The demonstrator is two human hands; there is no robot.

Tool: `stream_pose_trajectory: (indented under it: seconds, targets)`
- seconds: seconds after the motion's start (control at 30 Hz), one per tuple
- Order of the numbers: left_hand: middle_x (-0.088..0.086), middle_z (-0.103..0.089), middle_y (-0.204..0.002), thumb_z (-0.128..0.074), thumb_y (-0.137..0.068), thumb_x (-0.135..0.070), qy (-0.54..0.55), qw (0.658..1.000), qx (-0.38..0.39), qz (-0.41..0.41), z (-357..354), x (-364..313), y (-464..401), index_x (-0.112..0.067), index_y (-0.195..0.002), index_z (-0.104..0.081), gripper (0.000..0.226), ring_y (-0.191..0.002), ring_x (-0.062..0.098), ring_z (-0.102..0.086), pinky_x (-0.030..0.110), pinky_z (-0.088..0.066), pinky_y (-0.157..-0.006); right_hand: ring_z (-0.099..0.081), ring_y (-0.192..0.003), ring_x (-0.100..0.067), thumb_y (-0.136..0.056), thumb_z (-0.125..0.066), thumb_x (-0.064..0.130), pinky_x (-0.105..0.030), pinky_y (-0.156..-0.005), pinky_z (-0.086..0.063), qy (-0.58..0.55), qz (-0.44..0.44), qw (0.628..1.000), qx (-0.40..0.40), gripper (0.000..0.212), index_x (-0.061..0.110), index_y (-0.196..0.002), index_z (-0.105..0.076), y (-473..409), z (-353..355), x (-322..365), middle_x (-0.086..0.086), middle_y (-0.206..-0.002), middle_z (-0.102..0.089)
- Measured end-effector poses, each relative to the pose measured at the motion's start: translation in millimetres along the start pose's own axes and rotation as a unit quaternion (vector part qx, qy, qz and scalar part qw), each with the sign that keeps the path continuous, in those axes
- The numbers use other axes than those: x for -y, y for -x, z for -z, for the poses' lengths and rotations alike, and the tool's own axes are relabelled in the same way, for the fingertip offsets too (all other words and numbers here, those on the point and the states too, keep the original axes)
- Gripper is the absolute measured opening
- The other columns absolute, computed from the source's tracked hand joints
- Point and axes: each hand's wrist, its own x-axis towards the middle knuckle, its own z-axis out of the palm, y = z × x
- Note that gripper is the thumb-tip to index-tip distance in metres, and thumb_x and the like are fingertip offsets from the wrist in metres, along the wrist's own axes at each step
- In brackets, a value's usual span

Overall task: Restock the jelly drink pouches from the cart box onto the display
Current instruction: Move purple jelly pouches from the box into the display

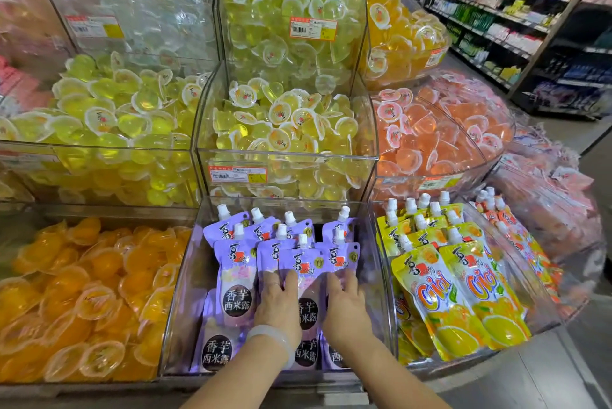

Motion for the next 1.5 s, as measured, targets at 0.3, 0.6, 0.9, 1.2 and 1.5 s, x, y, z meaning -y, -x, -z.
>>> stream_pose_trajectory:
  seconds: [0.3, 0.6, 0.9, 1.2, 1.5]
  targets:
    - [0.012, -0.002, -0.156, -0.062, -0.085, -0.013, -0.067, 0.998, 0.010, -0.002, 27, -6, 10, -0.020, -0.148, -0.011, 0.082, -0.144, 0.035, -0.007, 0.038, -0.025, -0.113, -0.018, -0.141, -0.035, -0.086, -0.049, -0.001, -0.038, -0.112, -0.030, 0.037, 0.050, 0.995, 0.072, 0.067, 0.016, -0.146, -0.024, 10, 37, 4, -0.017, -0.154, -0.007]
    - [0.006, -0.037, -0.138, -0.072, -0.077, -0.029, -0.154, 0.975, -0.112, -0.114, 112, -114, 40, -0.017, -0.135, -0.037, 0.068, -0.129, 0.028, -0.032, 0.038, -0.034, -0.103, -0.037, -0.130, -0.031, -0.085, -0.059, 0.011, -0.031, -0.105, -0.033, 0.019, 0.156, 0.982, -0.101, 0.052, 0.008, -0.134, -0.044, 46, 151, -41, -0.014, -0.142, -0.037]
    - [0.011, -0.031, -0.144, -0.061, -0.082, -0.024, -0.208, 0.939, -0.069, -0.266, 3, -311, 122, -0.015, -0.140, -0.030, 0.066, -0.134, 0.032, -0.028, 0.043, -0.033, -0.105, -0.042, -0.126, -0.032, -0.085, -0.058, 0.024, -0.037, -0.103, -0.038, 0.055, -0.032, 0.991, -0.121, 0.055, 0.008, -0.134, -0.039, 129, 201, -249, -0.016, -0.136, -0.043]
    - [0.010, -0.033, -0.139, -0.071, -0.075, -0.027, -0.244, 0.880, 0.012, -0.408, -104, -480, 193, -0.015, -0.133, -0.036, 0.069, -0.132, 0.032, -0.031, 0.044, -0.032, -0.106, -0.035, -0.128, -0.035, -0.083, -0.065, 0.025, -0.039, -0.103, -0.037, 0.025, -0.263, 0.959, -0.101, 0.060, 0.010, -0.133, -0.035, 238, 227, -458, -0.011, -0.137, -0.037]
    - [0.011, -0.028, -0.140, -0.070, -0.079, -0.024, -0.288, 0.812, 0.102, -0.497, -198, -638, 197, -0.014, -0.138, -0.027, 0.074, -0.131, 0.033, -0.027, 0.043, -0.033, -0.103, -0.034, -0.130, -0.036, -0.087, -0.062, 0.021, -0.041, -0.106, -0.037, -0.022, -0.392, 0.915, -0.096, 0.065, 0.009, -0.141, -0.028, 260, 251, -617, -0.014, -0.142, -0.033]
